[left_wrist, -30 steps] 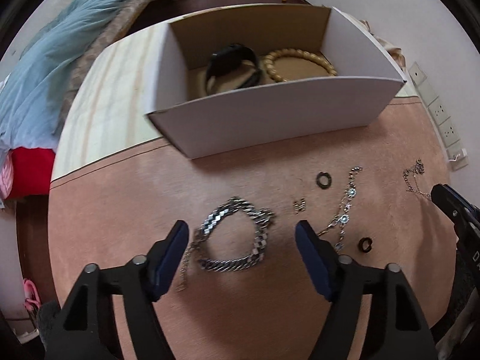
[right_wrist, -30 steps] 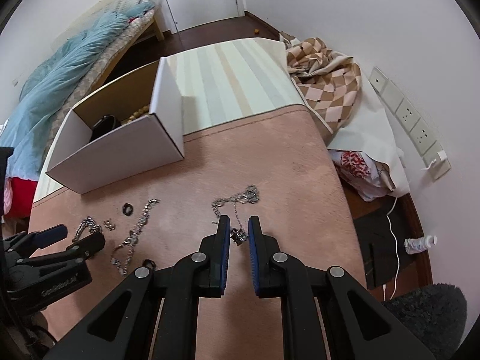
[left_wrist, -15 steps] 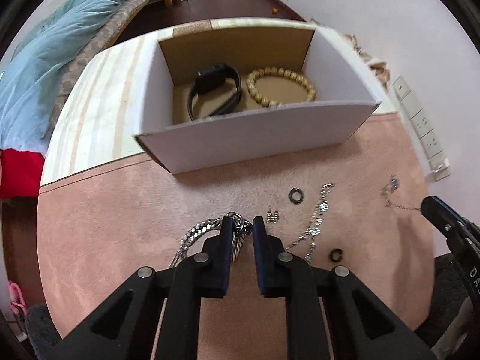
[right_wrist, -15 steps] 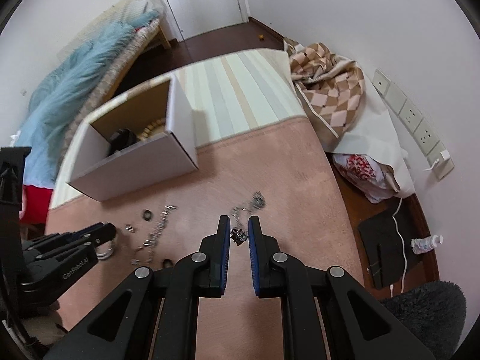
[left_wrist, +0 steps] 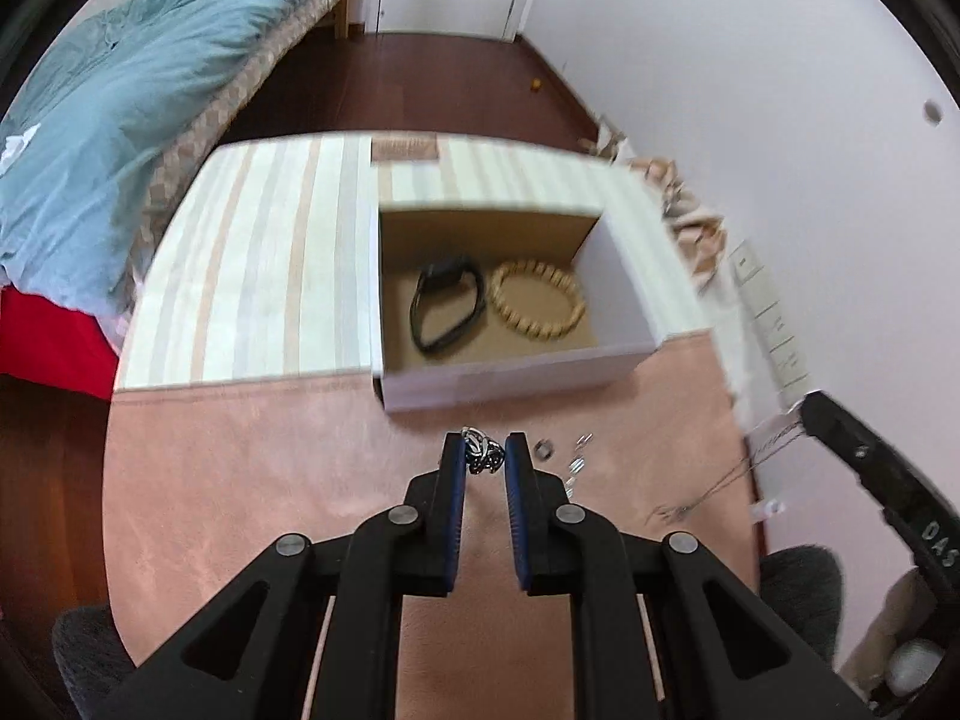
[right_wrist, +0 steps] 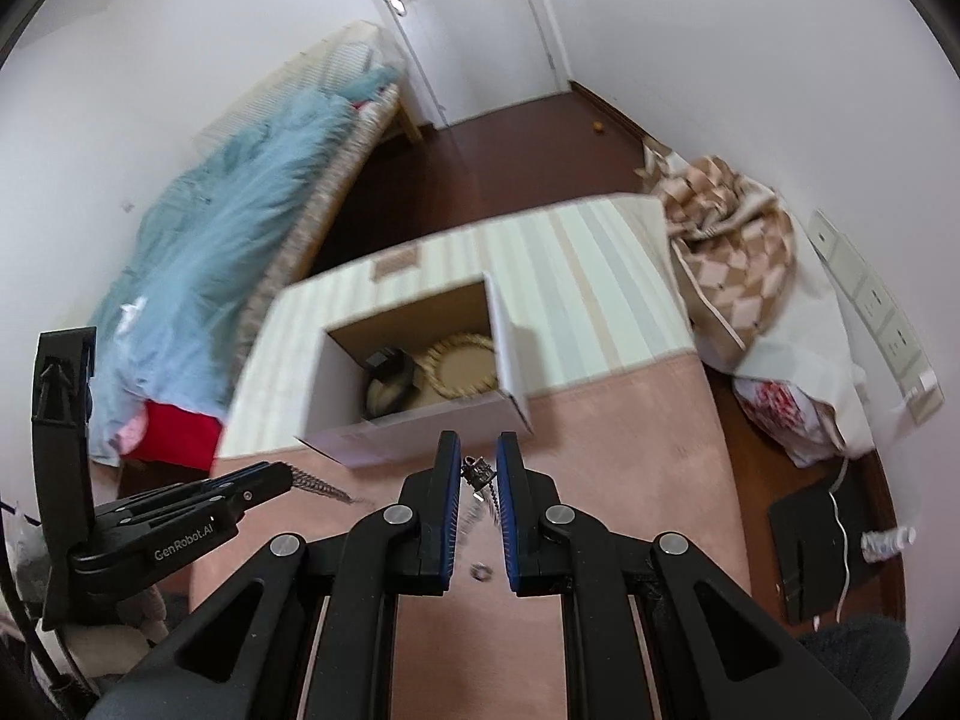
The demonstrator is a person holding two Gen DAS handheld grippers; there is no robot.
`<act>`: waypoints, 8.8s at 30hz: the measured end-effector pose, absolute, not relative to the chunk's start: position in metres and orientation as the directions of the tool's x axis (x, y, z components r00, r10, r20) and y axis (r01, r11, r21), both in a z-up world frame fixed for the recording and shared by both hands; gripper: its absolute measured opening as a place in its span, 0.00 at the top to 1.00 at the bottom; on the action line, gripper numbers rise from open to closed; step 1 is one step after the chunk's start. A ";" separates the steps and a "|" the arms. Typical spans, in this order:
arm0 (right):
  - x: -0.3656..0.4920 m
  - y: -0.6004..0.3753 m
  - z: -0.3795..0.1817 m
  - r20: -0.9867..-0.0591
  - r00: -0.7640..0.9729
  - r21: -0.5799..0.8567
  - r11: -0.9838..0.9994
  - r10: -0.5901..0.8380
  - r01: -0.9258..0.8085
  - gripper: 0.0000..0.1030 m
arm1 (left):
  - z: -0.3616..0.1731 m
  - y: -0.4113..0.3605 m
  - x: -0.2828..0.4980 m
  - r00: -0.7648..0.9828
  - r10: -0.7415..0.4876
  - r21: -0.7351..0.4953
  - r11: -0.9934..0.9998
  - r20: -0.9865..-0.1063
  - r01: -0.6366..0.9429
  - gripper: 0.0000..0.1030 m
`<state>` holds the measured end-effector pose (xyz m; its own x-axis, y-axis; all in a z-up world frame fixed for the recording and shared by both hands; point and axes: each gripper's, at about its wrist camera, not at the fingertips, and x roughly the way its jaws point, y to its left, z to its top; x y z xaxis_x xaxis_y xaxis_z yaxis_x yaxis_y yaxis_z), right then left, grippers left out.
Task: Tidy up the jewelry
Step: 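Carry both chains into the white box and open both tools, then withdraw both tools from the box toward the remaining small jewelry, then grasp a small black ring with the right tool while the left tool grasps a silver charm, then carry the ring and charm into the white box and open both tools, then withdraw both open tools from the box toward the remaining ring and chain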
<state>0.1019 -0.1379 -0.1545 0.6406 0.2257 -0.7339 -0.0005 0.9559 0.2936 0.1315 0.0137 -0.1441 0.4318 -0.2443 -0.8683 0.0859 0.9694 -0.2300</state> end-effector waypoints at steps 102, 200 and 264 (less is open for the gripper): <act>0.111 -0.106 -0.123 -0.810 0.585 0.025 1.000 0.021 -0.001 0.04 | -0.080 0.025 0.099 0.583 0.122 0.061 0.991 -0.803 -0.122 0.01; 0.107 -0.156 -0.242 -0.821 0.570 0.148 0.980 0.045 0.136 0.87 | -0.194 -0.031 0.138 0.476 -0.171 -0.140 0.985 -0.863 0.100 0.94; 0.150 -0.098 -0.127 -0.800 0.597 -0.089 0.996 -0.061 -0.017 0.00 | -0.087 0.022 0.133 0.603 0.077 0.028 0.996 -0.794 -0.090 0.00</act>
